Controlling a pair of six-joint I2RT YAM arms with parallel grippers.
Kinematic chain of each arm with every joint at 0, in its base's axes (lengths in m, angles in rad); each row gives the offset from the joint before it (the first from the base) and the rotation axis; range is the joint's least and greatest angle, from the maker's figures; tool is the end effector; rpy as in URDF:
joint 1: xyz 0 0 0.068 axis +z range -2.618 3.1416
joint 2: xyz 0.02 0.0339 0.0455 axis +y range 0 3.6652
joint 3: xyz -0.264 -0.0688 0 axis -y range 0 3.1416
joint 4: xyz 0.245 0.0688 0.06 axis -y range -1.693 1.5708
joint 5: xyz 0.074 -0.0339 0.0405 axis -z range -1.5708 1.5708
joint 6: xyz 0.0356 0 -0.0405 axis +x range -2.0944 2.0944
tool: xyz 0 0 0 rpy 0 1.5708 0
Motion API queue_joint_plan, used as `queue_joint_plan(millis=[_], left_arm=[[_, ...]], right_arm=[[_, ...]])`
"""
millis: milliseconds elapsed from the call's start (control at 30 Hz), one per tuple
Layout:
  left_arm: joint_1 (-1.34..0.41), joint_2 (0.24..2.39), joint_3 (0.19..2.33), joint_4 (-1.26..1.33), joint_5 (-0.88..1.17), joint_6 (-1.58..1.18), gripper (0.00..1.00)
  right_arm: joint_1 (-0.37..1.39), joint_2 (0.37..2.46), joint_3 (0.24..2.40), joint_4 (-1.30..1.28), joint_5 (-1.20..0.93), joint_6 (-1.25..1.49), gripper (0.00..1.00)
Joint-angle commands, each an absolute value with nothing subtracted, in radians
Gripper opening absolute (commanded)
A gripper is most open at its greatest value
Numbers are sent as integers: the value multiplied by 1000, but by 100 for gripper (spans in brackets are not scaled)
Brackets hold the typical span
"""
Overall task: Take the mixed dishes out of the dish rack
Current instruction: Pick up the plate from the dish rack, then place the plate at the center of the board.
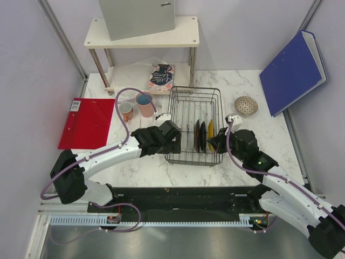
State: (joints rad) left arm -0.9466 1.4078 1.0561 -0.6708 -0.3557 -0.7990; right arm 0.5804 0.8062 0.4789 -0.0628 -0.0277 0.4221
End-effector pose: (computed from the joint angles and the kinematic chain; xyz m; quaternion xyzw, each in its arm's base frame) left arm 0.1759 -0.2230 0.2543 0.0221 0.9484 -0.0947 0.3017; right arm 0.1582 0.1049 0.2404 -0.0734 0.8275 0.2775 0.4826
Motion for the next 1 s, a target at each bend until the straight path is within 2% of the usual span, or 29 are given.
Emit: queue_joint_plan(millis=[0,300,533,667,867,967], left_arm=[[-954,1402,1052,-649,-351,-836,95],[-953,1358,1065,-653,-403,-808,95],[-951,1296,1104,-684,-472,-762,95],[-951,1261,1129,-718,-524,-727,95],[-939,1195,1183,-778,-607,-666,94],[-934,1155,1199,-798,-655,-631,93]], right_arm=[[583,775,558,-104,-35,387,0],[584,706,689,-98,-150,354,0],[607,710,765,-114,-192,197,0],[640,692,761,-110,-189,66,0],[695,588,632,-8,-215,-234,0],[701,606,627,15,-239,-377,0]])
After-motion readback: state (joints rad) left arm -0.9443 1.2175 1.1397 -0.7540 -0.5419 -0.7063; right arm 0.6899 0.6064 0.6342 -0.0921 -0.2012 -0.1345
